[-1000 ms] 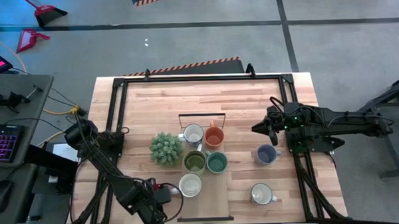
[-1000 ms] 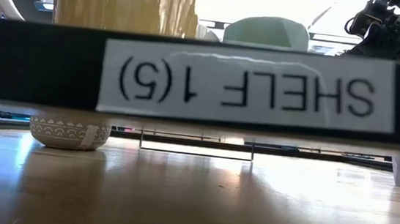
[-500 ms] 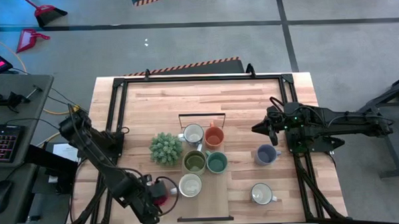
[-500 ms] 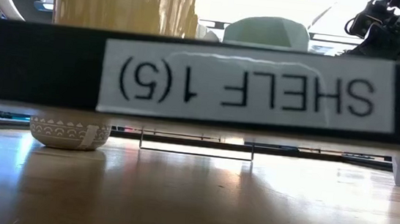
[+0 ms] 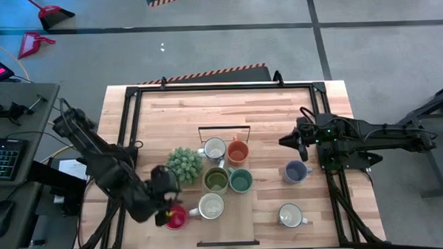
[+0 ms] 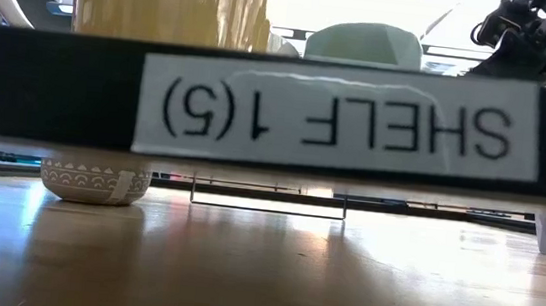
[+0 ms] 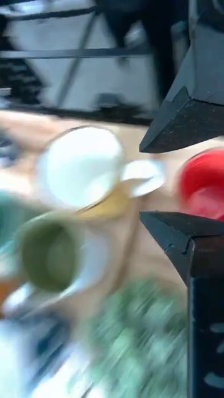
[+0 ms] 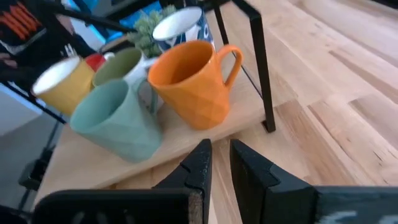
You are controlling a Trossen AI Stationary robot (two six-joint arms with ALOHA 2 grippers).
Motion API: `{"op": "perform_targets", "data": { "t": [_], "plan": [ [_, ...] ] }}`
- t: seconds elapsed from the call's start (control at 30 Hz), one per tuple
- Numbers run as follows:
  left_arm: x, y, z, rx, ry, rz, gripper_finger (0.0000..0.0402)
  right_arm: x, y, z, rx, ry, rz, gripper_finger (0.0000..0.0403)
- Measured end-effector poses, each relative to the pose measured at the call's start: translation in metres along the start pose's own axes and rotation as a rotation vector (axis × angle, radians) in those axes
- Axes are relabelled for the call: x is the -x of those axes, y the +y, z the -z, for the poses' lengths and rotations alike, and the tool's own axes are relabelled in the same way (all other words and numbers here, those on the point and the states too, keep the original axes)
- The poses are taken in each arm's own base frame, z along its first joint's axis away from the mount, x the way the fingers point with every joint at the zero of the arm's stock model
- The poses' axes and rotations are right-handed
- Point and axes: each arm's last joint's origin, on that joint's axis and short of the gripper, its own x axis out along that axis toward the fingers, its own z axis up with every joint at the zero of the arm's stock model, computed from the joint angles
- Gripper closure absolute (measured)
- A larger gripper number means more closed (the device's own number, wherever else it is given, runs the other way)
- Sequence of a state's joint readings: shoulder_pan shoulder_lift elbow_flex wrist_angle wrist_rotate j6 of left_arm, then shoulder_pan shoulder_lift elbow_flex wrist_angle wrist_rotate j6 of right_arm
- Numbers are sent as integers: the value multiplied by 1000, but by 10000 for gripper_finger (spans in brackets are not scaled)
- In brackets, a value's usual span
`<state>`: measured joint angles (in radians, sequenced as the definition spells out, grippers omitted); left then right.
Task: Place coffee mugs
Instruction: Put the purple mug on the shelf
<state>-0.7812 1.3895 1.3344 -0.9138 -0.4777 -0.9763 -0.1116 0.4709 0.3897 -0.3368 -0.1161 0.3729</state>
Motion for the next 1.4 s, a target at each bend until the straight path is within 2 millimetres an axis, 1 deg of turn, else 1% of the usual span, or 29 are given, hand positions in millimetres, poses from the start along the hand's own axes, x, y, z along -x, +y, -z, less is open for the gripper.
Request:
{"op": "perform_targets", "data": {
  "t": [0.1,0.23,0.33,0.47,0.57,0.63,0.7,0.8,0.87,0.97,1.07,1.13,1.23,1.3,1.4],
  "plan": [
    [7,13,-14,-33,-128,-75,252,0,2,-4,-24,-41,-18,360],
    [2,32,-35,-75,-218,-212,250,6,7,-15,-27,-49,-28,360],
    [-5,49,-47,-112,-214,-309,248,12,12,-25,-34,35,5,360],
    [-10,67,-60,-81,-221,-399,247,20,23,-41,-47,208,38,360],
    [-12,76,-64,-120,-197,-444,247,21,37,-52,-38,348,28,360],
    [-10,80,-66,-136,-193,-459,247,18,48,-57,-43,446,1,360],
    [-6,84,-69,-123,-206,-460,247,12,63,-62,-32,526,-29,360],
    [4,90,-70,-107,-228,-464,247,3,89,-64,14,609,-87,360],
    [15,93,-71,-104,-263,-471,247,-2,106,-62,62,662,-89,360],
    [31,99,-71,-110,-303,-465,247,-7,124,-54,130,712,7,360],
    [44,105,-67,-119,-306,-461,247,-11,133,-40,195,749,136,360],
    [52,109,-63,-123,-295,-465,247,-15,136,-28,207,760,222,360],
    [54,112,-54,-109,-288,-443,247,-22,134,-8,171,801,325,360],
    [54,112,-52,-92,-295,-417,247,-27,133,0,102,814,361,360],
    [55,111,-51,-93,-306,-403,247,-34,135,6,44,872,348,355]
  ]
}}
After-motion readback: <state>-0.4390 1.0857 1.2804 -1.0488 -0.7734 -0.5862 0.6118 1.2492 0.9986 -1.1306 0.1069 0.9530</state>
